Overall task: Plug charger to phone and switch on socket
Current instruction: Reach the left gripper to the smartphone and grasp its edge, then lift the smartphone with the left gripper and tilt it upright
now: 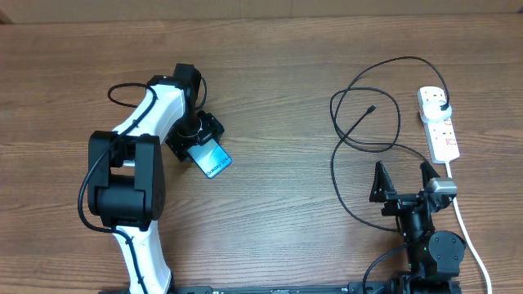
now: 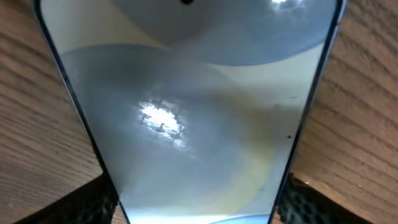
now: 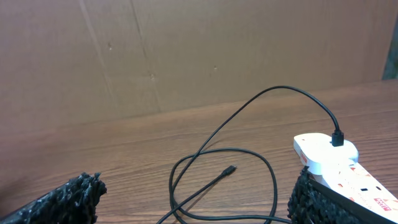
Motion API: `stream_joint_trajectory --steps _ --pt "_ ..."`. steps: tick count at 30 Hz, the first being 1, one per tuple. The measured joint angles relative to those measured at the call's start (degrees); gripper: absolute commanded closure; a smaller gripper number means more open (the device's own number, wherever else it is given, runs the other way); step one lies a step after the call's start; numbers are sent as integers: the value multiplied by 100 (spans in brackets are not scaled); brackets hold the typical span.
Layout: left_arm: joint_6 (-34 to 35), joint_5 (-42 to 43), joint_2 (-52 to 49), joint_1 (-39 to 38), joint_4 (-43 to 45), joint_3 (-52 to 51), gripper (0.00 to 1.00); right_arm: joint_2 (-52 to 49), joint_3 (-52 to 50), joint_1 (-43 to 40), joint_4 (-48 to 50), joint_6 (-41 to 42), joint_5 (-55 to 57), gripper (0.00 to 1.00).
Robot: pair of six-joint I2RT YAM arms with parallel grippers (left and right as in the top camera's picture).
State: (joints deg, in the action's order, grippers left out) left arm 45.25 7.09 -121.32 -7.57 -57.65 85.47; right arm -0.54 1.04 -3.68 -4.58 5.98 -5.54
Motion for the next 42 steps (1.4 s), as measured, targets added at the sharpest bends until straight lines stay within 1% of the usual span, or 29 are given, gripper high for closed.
stream_joint_trajectory --steps 3,5,6,14,20,30,36,42 --pt "-111 -9 0 -35 -4 9 24 0 0 2 0 -2 0 0" --pt "-227 -13 0 -61 -11 9 33 0 0 0 -2 -2 0 0" --pt "-308 -22 0 -70 -17 9 34 0 0 0 0 -2 2 0" --pt "-551 4 0 -72 -61 20 32 0 0 0 -2 -2 0 0" --pt "-761 39 -122 -72 -323 234 35 0 0 0 0 -2 2 0" --pt "-1158 105 -251 -72 -1021 1005 35 0 0 2 -2 0 0 0" --pt "-1458 129 -251 -72 -1602 1467 35 0 0 2 -4 -2 2 0" --pt "-1897 568 -251 -72 -2041 1749 33 0 0 0 -2 -2 2 0"
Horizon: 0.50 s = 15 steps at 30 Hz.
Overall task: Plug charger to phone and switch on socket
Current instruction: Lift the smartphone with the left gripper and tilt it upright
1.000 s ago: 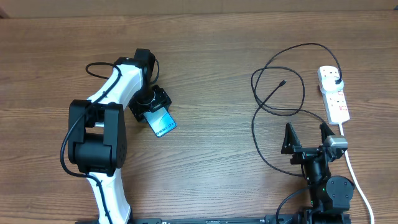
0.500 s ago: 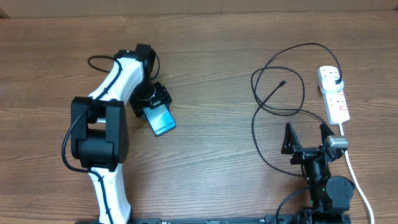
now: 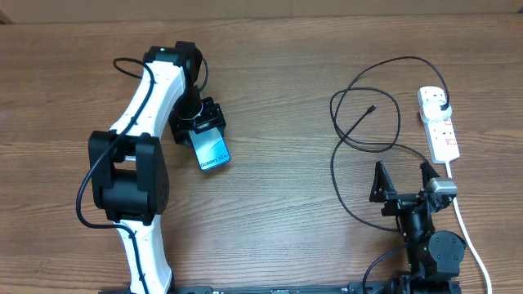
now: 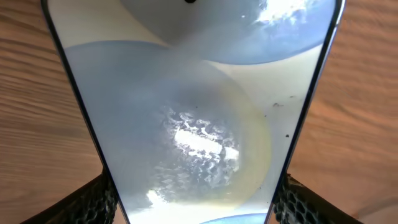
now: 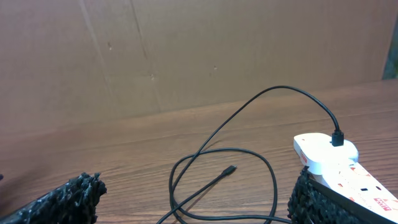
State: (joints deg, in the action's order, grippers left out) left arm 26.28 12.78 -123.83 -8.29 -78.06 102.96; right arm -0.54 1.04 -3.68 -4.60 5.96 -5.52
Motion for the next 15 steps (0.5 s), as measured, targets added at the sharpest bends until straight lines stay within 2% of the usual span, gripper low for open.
stream_joint_trajectory --steps 15 --pt "-911 1611 0 0 -1217 149 35 0 0 2 0 2 0 0"
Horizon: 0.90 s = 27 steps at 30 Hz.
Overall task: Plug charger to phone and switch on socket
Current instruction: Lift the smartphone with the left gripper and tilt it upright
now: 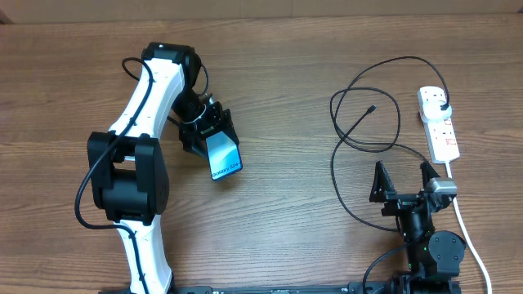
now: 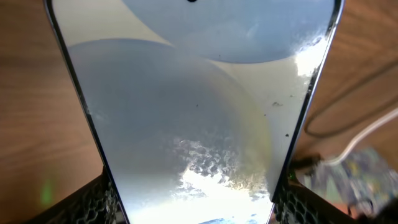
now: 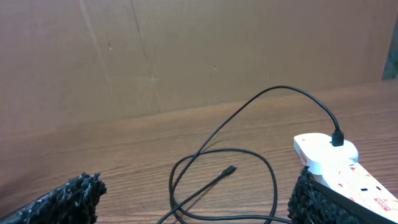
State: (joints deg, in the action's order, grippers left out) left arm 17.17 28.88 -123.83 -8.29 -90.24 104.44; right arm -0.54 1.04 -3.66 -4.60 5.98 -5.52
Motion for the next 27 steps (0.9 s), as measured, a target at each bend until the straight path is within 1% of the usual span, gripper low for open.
stream_joint_trajectory --steps 10,16,27 --pt "-579 920 0 4 -603 17 36 0 0 -2 -2 2 0 0" --pt "-691 1561 0 96 -621 17 36 0 0 -2 0 0 0 0" --pt "-713 2291 0 282 -619 17 37 0 0 -2 0 -2 0 0"
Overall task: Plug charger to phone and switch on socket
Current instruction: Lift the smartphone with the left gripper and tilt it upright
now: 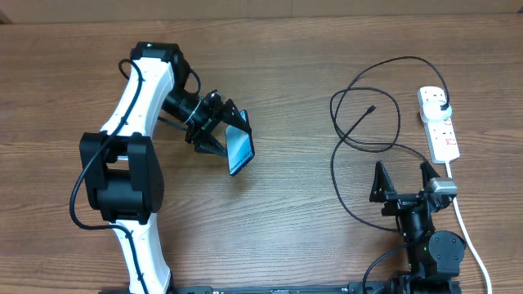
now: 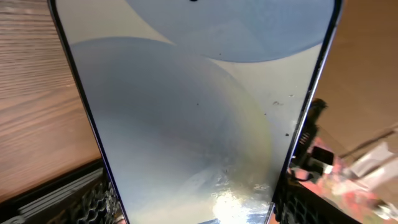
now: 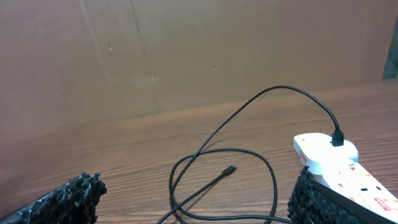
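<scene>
My left gripper (image 1: 225, 137) is shut on the phone (image 1: 239, 144), which is lifted off the table and tipped on edge, its screen facing right. The phone's glossy screen (image 2: 193, 106) fills the left wrist view. The black charger cable (image 1: 359, 131) lies in loops on the right, its free plug tip (image 1: 372, 108) inside the top loop, also seen as plug tip (image 3: 230, 169). The white socket strip (image 1: 438, 124) holds the cable's adapter (image 3: 337, 137). My right gripper (image 1: 403, 181) stands open near the front edge, below the loops.
A white lead (image 1: 467, 229) runs from the socket strip toward the front right edge. A brown cardboard wall (image 3: 186, 50) backs the wooden table (image 1: 286, 220).
My left gripper has moved a little right and up with the phone, turning it more onto its edge. The right arm, cable and socket strip are unchanged.
My left gripper first held the phone low near the left middle of the table. It then sat slightly farther back, then tipped upward and rightward. Now the phone is raised on edge nearer the centre. The right gripper stayed open and still.
</scene>
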Motion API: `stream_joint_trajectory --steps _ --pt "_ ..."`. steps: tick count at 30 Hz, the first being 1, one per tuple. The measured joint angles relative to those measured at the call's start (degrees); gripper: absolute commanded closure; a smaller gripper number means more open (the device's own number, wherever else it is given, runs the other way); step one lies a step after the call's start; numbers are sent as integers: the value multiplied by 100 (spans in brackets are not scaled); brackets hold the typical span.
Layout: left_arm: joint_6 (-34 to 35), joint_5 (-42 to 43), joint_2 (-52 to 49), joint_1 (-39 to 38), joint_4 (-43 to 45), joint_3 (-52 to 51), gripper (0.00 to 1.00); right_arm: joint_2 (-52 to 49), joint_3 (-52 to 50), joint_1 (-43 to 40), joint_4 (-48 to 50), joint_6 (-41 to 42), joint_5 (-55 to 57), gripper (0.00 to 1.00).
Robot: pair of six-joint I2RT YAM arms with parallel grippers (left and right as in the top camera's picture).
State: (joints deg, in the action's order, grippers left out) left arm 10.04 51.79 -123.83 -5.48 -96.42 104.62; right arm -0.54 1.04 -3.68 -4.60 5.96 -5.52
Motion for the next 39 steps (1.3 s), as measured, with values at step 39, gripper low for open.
stream_joint_trajectory --steps 39 --pt "-317 1554 0 0 -4 0 36 0 0 2 63 428 -522 0"
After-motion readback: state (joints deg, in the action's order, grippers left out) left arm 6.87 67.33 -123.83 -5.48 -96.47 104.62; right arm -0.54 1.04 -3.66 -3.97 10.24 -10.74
